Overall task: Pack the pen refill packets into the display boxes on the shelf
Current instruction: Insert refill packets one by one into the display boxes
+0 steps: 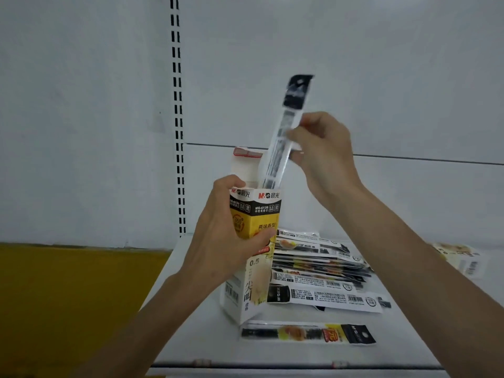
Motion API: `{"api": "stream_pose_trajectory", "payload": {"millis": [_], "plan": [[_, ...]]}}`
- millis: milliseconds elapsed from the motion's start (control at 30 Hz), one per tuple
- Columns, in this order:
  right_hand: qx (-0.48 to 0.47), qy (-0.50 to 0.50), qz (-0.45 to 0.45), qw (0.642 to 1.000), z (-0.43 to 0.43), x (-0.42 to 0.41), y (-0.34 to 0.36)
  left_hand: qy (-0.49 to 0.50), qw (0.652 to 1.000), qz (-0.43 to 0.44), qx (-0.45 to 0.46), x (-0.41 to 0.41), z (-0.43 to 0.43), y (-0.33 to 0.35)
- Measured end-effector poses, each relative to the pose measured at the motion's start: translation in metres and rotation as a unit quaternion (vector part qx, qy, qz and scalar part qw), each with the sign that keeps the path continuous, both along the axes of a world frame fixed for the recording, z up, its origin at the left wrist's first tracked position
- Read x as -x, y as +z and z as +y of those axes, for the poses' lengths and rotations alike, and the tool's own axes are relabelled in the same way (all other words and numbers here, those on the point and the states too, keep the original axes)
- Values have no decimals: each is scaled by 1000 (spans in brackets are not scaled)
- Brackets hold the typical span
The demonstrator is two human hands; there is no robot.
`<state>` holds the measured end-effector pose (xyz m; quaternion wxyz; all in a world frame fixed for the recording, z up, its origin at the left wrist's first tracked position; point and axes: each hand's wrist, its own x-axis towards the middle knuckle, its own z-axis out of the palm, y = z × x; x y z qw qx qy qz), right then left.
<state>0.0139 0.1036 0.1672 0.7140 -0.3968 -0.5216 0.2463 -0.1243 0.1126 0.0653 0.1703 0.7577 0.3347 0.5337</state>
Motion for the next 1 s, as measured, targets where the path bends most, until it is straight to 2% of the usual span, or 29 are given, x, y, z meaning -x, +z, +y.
{"api": "stream_pose_trajectory", "payload": {"millis": [67,133,233,300,367,433,467,500,533,567,767,933,1000], "plan": [[28,-6,-130,991,-4,-1,-10,8,1000,-6,0,1,2,0],[47,2,-214,976,-8,-5,-20,14,1000,-11,0,2,4,0],[54,13,-235,970,-10,-15,-33,22,1000,-13,-5,6,3,1],[29,-31,-293,955,-10,-26,-44,19,1000,-19,0,9,1,5],[93,-37,-433,896,-11,-40,-56,8,999,-30,17,12,0,7],[228,24,-563,794,-10,-52,-75,8,999,-45,29,15,2,9],[290,56,-600,743,-9,-58,-87,13,998,-54,28,16,3,10],[335,77,-616,708,-7,-62,-99,20,998,-62,27,17,3,12],[353,84,-620,696,-6,-65,-109,27,997,-68,26,18,4,13],[346,82,-618,701,-5,-67,-117,33,996,-72,28,19,5,14],[293,52,-535,791,-2,-80,-124,63,992,-94,63,23,13,12],[275,48,-483,830,-5,-84,-110,81,991,-70,77,24,12,12],[285,65,-470,833,-4,-84,-107,85,992,-58,68,24,11,11]]}}
